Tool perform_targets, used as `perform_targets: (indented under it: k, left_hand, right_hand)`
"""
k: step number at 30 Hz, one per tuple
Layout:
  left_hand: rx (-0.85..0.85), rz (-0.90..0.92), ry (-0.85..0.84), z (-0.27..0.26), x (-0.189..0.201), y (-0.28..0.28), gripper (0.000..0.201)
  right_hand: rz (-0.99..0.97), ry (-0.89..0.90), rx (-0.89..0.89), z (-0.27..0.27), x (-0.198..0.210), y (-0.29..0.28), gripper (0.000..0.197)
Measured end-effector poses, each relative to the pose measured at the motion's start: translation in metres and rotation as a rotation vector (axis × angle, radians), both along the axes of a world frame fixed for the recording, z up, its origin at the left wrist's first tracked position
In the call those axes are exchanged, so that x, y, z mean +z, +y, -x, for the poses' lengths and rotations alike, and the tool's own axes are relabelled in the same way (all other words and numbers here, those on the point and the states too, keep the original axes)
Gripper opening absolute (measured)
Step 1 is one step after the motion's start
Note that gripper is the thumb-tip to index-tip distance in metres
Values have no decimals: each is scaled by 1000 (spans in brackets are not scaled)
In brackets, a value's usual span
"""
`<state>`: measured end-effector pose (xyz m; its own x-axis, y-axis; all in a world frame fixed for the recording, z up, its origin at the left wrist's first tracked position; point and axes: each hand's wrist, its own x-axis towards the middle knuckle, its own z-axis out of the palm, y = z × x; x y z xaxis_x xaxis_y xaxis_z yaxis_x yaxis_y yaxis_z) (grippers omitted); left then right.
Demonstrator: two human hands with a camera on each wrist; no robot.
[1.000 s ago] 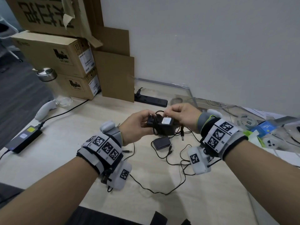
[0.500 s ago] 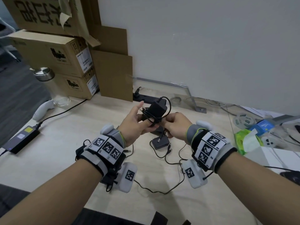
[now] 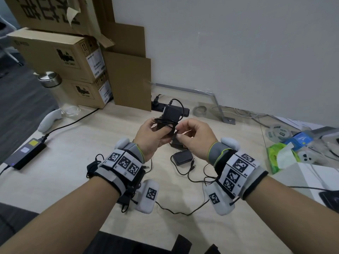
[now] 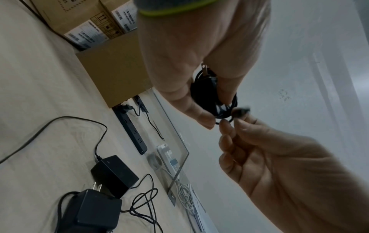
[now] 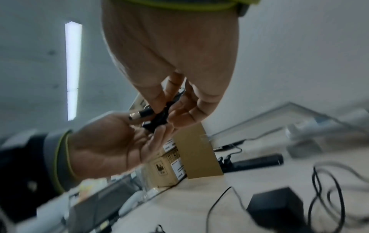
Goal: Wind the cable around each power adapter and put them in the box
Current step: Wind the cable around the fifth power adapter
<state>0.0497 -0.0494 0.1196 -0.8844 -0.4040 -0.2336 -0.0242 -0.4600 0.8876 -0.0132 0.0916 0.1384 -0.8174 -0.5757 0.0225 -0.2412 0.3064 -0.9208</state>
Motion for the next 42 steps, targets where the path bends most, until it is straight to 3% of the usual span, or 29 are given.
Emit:
perform_targets:
  k: [5, 12, 18, 22, 34, 42]
  left_hand:
    - [-7, 7, -66, -3, 1, 5, 36]
    - [3, -55, -99, -2, 2, 15, 41]
    - [-36, -80, -138, 2, 8, 15, 38]
    - [-83, -79, -175, 3, 9, 15, 23]
    - [-37, -66, -230, 10, 14, 22, 32]
    - [-81, -21, -149, 12, 13, 27, 32]
  right_hand:
    - [-61, 321, -70, 4, -3, -1, 13]
    - [93, 366, -120, 11, -9, 1, 20]
    - [49, 648, -79, 24, -9, 5, 25]
    - [40, 754, -66, 29, -14, 12, 25]
    - [-42, 749, -87, 29, -27, 19, 27]
    - [-12, 623, -123, 20, -20, 15, 26]
